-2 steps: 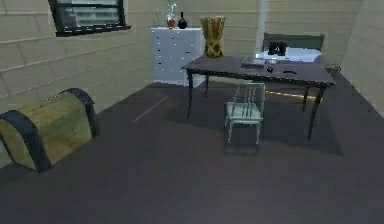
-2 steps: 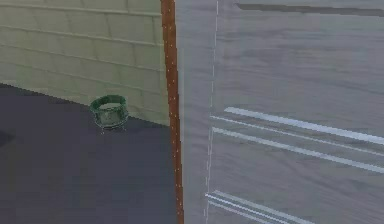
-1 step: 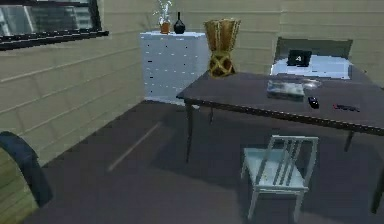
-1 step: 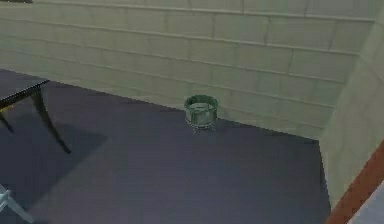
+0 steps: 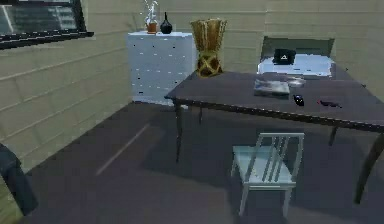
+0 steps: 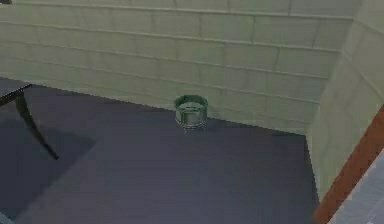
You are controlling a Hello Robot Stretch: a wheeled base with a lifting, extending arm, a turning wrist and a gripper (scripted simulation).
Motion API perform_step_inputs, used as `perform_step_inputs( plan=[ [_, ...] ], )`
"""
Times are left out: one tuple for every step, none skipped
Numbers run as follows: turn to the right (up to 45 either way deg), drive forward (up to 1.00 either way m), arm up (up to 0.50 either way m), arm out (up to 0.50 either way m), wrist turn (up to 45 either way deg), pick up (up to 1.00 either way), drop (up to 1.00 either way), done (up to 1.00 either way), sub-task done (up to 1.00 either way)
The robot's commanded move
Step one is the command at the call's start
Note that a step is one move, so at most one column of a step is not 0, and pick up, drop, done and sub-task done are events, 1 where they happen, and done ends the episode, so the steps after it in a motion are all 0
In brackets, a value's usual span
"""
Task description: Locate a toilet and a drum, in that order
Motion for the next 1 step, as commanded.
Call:
perform_step_inputs(
  plan=[
    [0.0, 1.0, 0.0, 0.0, 0.0, 0.0, 0.0, 0.0, 0.0]
  ],
)
